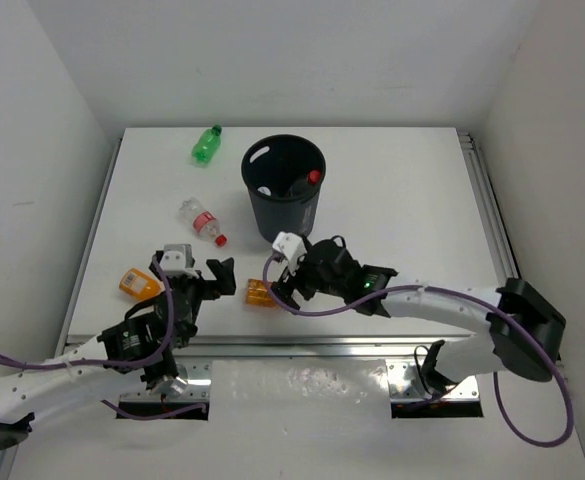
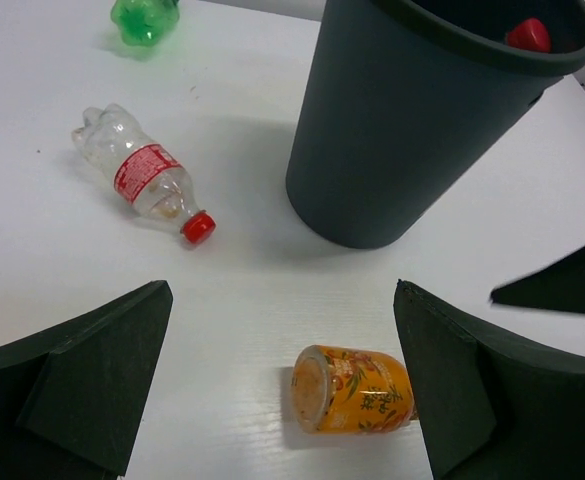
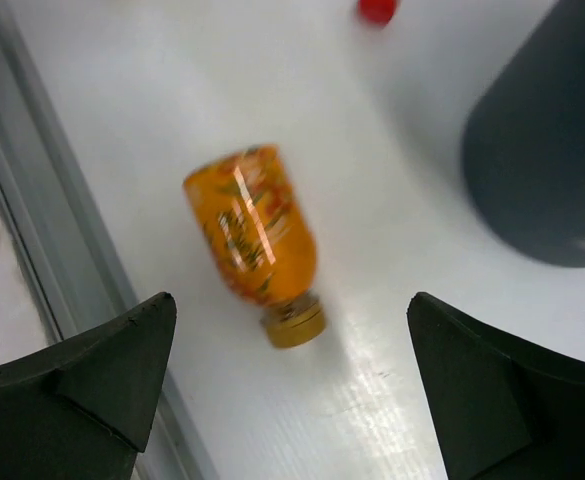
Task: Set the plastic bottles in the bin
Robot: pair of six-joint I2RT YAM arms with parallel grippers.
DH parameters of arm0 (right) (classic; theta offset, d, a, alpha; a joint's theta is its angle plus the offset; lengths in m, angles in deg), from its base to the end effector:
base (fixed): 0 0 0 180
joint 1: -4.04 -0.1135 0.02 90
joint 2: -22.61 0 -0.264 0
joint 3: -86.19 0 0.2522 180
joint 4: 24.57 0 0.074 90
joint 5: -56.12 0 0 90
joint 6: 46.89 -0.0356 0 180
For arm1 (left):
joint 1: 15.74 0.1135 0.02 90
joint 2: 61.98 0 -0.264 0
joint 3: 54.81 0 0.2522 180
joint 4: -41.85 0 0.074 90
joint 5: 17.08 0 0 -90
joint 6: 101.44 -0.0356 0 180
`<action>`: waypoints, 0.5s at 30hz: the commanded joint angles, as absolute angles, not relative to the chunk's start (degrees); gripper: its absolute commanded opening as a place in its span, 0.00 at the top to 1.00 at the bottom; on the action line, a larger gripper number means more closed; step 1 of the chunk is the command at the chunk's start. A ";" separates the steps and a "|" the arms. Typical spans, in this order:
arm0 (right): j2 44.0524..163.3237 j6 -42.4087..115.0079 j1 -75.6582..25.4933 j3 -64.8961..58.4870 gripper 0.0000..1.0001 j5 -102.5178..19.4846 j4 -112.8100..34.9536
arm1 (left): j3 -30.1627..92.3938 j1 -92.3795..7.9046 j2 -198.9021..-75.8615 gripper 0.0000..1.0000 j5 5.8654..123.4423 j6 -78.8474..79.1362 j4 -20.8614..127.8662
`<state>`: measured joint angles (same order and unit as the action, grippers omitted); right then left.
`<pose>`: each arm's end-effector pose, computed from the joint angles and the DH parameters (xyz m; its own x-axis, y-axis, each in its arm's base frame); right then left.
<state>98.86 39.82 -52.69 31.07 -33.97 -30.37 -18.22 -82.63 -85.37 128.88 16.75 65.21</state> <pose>0.1592 0.2427 0.2294 -0.2961 -0.3466 -0.8901 -0.8212 0.5682 0.0519 0.0725 -0.0948 0.2593 -0.1530 -0.3152 -0.9366 0.1389 0.9315 -0.3362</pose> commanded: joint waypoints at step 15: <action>117.96 45.05 -54.23 25.15 0.02 -40.38 -23.92 | -18.91 -82.98 -79.64 0.00 132.86 19.42 66.59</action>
